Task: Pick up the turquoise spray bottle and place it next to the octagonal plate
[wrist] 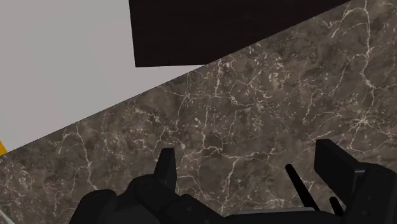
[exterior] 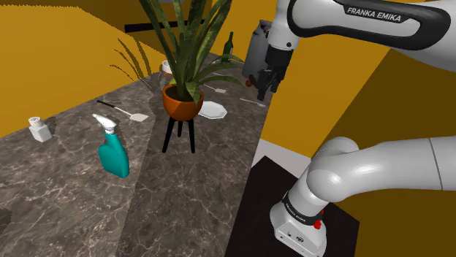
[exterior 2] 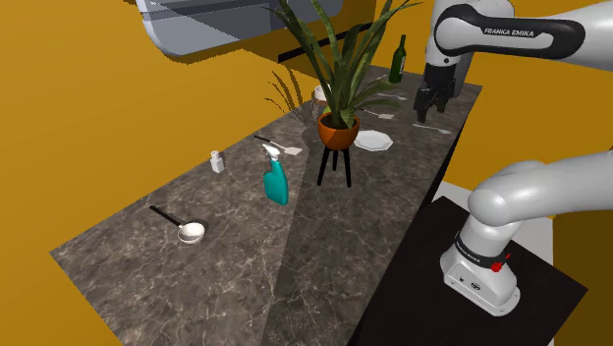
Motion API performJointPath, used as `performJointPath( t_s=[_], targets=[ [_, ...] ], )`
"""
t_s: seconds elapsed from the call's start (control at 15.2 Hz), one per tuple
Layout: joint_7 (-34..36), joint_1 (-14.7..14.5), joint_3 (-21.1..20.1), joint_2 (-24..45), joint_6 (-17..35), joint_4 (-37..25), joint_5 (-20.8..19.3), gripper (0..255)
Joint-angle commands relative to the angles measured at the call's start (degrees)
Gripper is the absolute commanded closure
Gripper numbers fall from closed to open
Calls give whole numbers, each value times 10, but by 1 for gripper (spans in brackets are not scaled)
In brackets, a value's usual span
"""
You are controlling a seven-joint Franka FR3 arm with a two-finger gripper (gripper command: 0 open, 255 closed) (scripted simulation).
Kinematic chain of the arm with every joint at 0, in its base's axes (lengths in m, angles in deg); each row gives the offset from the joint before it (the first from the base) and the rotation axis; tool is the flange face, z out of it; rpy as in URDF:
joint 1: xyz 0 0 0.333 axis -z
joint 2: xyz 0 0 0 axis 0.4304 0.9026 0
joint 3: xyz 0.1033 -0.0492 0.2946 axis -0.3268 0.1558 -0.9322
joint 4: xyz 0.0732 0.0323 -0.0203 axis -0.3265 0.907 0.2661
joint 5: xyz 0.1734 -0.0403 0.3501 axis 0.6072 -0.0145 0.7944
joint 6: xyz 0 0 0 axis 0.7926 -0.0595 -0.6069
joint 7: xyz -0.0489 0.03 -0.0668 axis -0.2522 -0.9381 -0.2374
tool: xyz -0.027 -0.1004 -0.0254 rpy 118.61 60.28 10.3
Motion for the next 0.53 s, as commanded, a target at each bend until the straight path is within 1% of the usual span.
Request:
performJointPath(
  t_s=[0.0, 0.46],
  targets=[
    [0, 0, 0, 0, 0, 0, 0, 0],
    [54, -37, -55, 96, 69, -28, 48, 0]
  ],
)
